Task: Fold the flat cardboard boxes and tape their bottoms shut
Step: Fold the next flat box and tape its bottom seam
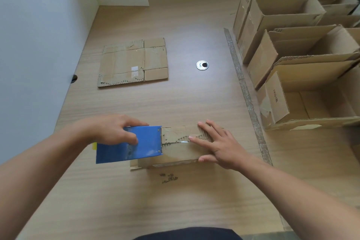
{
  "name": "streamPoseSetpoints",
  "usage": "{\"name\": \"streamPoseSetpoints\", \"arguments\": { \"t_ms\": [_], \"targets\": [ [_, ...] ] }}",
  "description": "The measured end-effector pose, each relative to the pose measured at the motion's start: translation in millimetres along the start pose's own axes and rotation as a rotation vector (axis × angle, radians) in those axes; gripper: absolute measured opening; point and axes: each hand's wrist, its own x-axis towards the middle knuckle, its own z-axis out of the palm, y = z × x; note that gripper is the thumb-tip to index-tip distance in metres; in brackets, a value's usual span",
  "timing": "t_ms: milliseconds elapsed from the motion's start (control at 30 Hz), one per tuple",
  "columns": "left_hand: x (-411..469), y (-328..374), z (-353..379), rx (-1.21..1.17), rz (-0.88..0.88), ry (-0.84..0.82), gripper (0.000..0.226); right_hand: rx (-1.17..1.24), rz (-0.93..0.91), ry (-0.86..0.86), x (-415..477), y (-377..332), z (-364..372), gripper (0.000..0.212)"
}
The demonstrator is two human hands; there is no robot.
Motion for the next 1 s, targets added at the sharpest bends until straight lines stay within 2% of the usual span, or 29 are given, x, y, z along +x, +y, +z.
{"name": "streamPoseSetpoints", "arguments": {
  "t_ms": [267, 433, 667, 1000],
  "targets": [
    [-11, -27, -14, 0.035, 0.005, -0.043, 0.045, -0.07, 0.005, -0.043, 2, -3, -4, 0.062],
    [-17, -51, -18, 0.083, -0.048, -0.08, 0.047, -0.093, 0.015, -0.08, 3, -2, -6, 0.062],
    [-24, -89, -14, 0.005, -0.072, -0.124, 0.049, -0.14, 0.034, -0.122, 4, -3, -6, 0.063],
    [7, -106, -1, -0.016, -0.086, -0.136, 0.049, -0.156, 0.094, -0.209, 5, -9, -17, 0.064]
  ]
}}
